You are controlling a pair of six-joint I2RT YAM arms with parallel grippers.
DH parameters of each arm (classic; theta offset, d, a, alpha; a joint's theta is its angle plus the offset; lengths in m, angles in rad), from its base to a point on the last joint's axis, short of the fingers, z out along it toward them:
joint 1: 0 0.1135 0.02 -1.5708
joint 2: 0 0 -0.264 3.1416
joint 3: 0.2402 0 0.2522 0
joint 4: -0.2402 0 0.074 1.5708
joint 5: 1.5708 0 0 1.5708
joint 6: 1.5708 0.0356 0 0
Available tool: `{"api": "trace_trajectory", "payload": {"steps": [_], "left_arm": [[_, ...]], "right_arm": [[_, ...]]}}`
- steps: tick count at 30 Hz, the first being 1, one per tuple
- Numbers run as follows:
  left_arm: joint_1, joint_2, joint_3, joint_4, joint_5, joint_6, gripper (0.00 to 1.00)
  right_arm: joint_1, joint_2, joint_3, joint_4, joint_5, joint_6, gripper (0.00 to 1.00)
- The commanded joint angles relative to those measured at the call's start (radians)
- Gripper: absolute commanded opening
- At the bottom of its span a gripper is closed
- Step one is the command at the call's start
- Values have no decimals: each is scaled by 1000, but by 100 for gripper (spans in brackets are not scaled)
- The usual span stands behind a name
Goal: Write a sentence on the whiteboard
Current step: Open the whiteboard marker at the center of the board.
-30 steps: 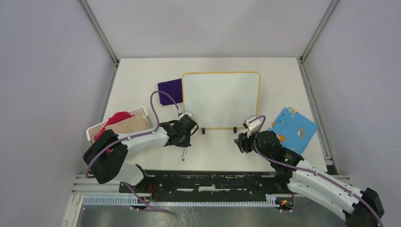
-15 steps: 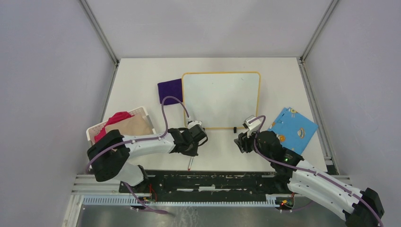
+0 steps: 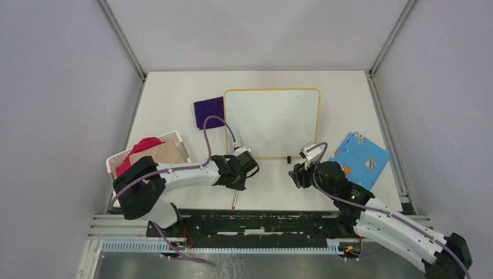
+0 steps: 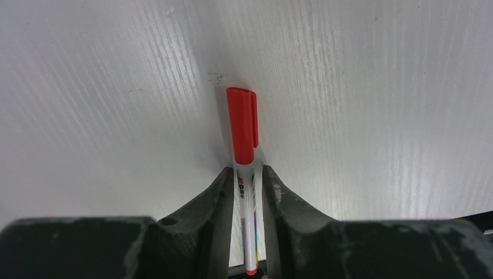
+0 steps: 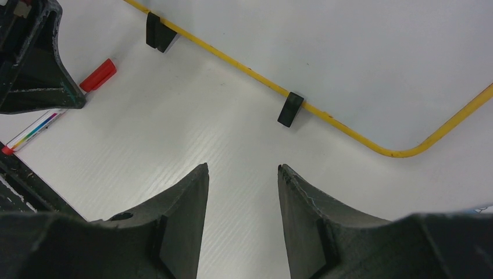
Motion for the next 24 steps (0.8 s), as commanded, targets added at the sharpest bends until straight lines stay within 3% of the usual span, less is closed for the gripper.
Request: {"api": "trace_trajectory", "payload": {"steps": [1, 8, 13, 24], "left_arm": [[-6, 43, -17, -3, 3, 33, 29], [-8, 55, -28, -6, 7, 41, 20], [-13, 39, -16, -22, -17, 39, 2], [-12, -213, 103, -106, -179, 15, 2]], "right_arm": [[1, -13, 6, 23, 14, -8, 53], [0, -13, 9, 20, 16, -9, 53], [0, -15, 15, 12, 16, -7, 53], [0, -61, 45, 16, 6, 12, 53]]}}
